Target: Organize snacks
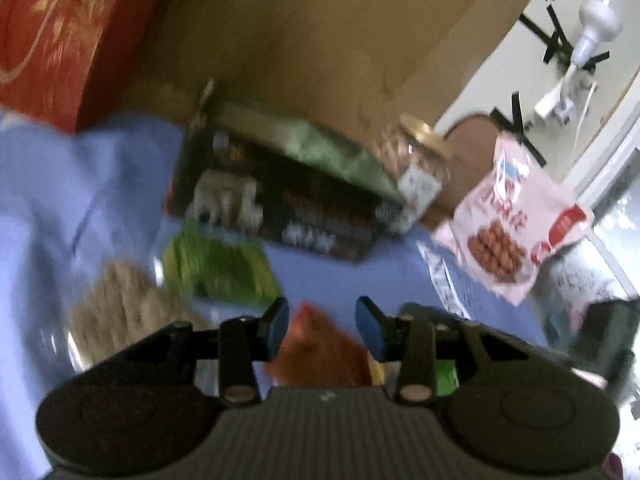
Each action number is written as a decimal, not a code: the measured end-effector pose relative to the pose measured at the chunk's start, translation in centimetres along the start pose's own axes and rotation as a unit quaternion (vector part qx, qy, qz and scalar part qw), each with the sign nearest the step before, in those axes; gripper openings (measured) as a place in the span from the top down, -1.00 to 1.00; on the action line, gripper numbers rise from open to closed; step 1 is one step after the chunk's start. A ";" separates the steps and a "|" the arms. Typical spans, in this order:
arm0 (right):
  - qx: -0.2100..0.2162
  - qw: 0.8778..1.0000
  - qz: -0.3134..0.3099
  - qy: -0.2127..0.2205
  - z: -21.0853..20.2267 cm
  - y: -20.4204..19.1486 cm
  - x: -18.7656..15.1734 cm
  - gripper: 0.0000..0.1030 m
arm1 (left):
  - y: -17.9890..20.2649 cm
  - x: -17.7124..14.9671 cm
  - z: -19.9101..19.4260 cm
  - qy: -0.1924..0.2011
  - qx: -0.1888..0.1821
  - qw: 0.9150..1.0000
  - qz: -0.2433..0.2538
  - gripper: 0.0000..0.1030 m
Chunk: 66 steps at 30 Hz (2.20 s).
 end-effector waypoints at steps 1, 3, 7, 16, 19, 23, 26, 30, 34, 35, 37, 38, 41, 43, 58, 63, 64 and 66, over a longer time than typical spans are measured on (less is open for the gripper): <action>-0.002 0.999 0.025 -0.021 0.7 0.6 -0.7 -0.24 | -0.2 -0.5 -0.2 -0.004 -0.001 1.000 -0.006 0.28; 0.008 0.999 0.034 -0.013 0.6 0.6 -1.7 -0.24 | -0.9 -1.5 -0.9 -0.006 -0.001 1.000 -0.021 0.28; 0.092 0.994 -0.014 -0.052 0.5 -2.6 -3.5 -0.23 | -2.4 -3.2 -2.5 -0.011 0.005 0.999 -0.048 0.28; 0.142 0.990 -0.016 0.003 -5.0 -3.8 -4.3 -0.21 | -2.4 -4.4 -5.6 -0.005 -0.016 0.999 -0.044 0.28; 0.151 0.988 -0.039 -0.019 -5.3 -4.3 -6.1 -0.22 | -1.6 -5.0 -5.5 -0.017 -0.039 0.998 -0.045 0.28; 0.090 0.987 -0.129 -0.030 -4.1 -5.9 -7.7 -0.40 | -0.2 -5.6 -5.1 -0.033 -0.047 0.998 -0.037 0.24; 0.069 0.986 -0.147 -0.048 -2.6 -5.9 -7.8 -0.44 | 0.2 -5.7 -4.8 -0.042 -0.044 0.998 -0.031 0.24; 0.093 0.981 -0.161 -0.054 -2.2 -6.5 -8.2 -0.45 | 0.3 -6.3 -3.5 -0.060 -0.039 0.997 -0.031 0.29; 0.091 0.975 -0.198 -0.042 -2.7 -7.8 -9.6 -0.14 | -0.3 -6.5 -3.0 -0.052 -0.038 0.997 -0.030 0.53; 0.081 0.974 -0.209 -0.035 -2.7 -8.1 -9.9 -0.08 | -0.5 -6.4 -3.0 -0.054 -0.038 0.997 -0.035 0.56; 0.074 0.973 -0.218 -0.025 -2.7 -8.6 -10.1 0.03 | -0.6 -6.4 -3.2 -0.053 -0.036 0.997 -0.036 0.59; 0.076 0.973 -0.217 -0.022 -2.8 -8.6 -10.0 0.07 | -0.4 -6.3 -3.4 -0.051 -0.035 0.998 -0.032 0.59; 0.078 0.973 -0.217 0.000 -3.2 -8.9 -9.6 0.15 | 0.2 -5.0 -4.3 -0.034 -0.037 0.999 -0.014 0.59; 0.078 0.972 -0.219 0.022 -3.5 -9.4 -8.7 0.15 | 0.6 -3.5 -4.7 -0.021 -0.039 0.999 -0.004 0.59; 0.054 0.979 -0.183 0.067 8.7 -10.6 7.0 -0.13 | -2.2 12.2 3.5 0.072 0.066 0.995 0.032 0.49; 0.054 0.986 -0.137 0.078 7.4 -8.1 7.5 -0.13 | -3.7 10.5 2.1 0.092 0.078 0.993 0.003 0.53; 0.060 0.987 -0.123 0.082 6.0 -7.2 7.2 -0.13 | -3.4 9.9 1.3 0.096 0.074 0.993 0.004 0.53; 0.068 0.990 -0.094 0.077 3.0 -4.9 6.2 -0.13 | -2.6 8.1 -0.6 0.095 0.050 0.994 0.013 0.53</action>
Point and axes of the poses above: each gripper's, at about its wrist camera, not at the fingertips, and z roughly the way its jaws point, y to its right, x to its top, the point moved 2 cm from there along z, roughly the way its jaws point, and after that the axes turned 7 degrees about z, right-handed, at the moved point
